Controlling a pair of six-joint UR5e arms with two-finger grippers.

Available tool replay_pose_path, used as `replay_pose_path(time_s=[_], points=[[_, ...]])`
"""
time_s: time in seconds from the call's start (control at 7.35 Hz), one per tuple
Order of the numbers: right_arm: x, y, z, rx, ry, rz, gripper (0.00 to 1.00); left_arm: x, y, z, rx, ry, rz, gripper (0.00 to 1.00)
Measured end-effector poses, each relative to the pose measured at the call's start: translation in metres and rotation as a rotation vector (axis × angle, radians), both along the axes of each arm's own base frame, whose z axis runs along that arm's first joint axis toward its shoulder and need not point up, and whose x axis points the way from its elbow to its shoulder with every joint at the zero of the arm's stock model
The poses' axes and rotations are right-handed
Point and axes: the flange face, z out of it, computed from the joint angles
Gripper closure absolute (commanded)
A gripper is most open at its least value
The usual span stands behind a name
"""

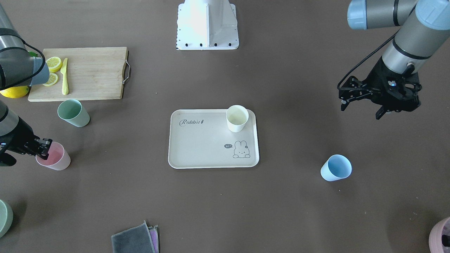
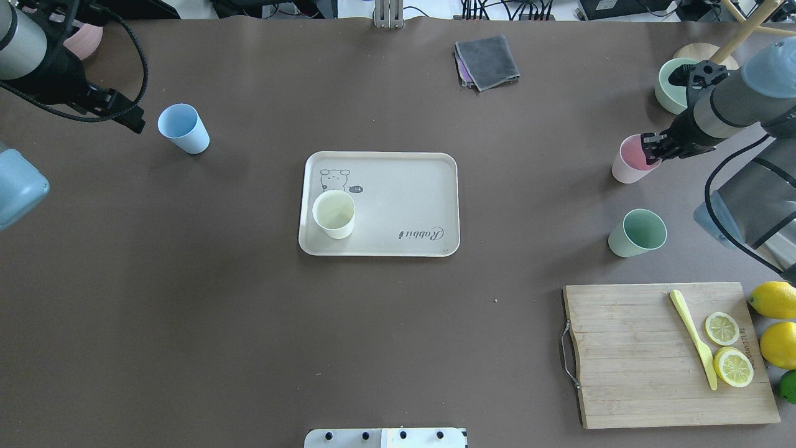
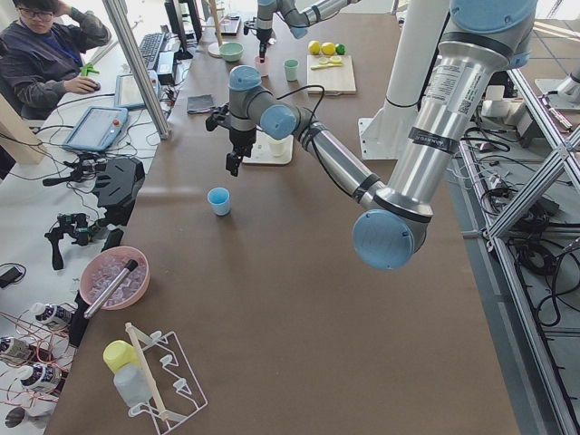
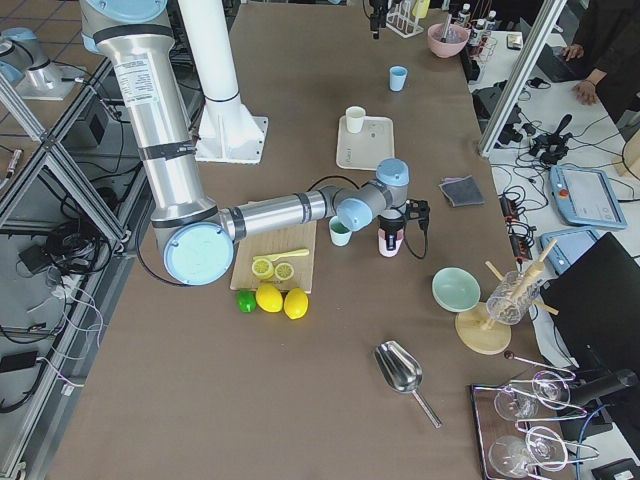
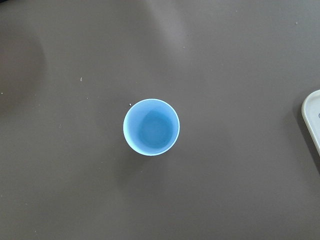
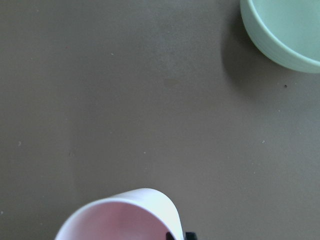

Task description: Place all cups on tray

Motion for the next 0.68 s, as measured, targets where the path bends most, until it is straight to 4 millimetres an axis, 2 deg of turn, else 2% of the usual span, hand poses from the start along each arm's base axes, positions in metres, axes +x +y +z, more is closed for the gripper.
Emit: replay_pose_path(time_s=[0.14, 0.27, 0.41, 0.54, 0.68], points=[[0.000, -0.002, -0.014, -0.002, -0.020, 0.023, 1.00, 0.001, 0.000, 0.000, -0.001, 0.000, 0.000, 0.02], [-0.005, -0.007, -0.037, -0.025, -0.054, 0.072, 1.00, 0.001, -0.001, 0.000, -0.002, 0.000, 0.000, 0.02], [-0.018, -0.016, -0.068, -0.064, -0.093, 0.130, 1.00, 0.002, -0.001, 0.001, -0.003, -0.001, 0.001, 0.02], [-0.045, -0.021, -0.104, -0.120, -0.127, 0.180, 1.00, 0.002, -0.001, 0.002, -0.005, -0.001, 0.001, 0.02], [-0.082, -0.022, -0.145, -0.181, -0.145, 0.227, 1.00, 0.003, -0.001, 0.002, -0.006, -0.002, 0.001, 0.02]])
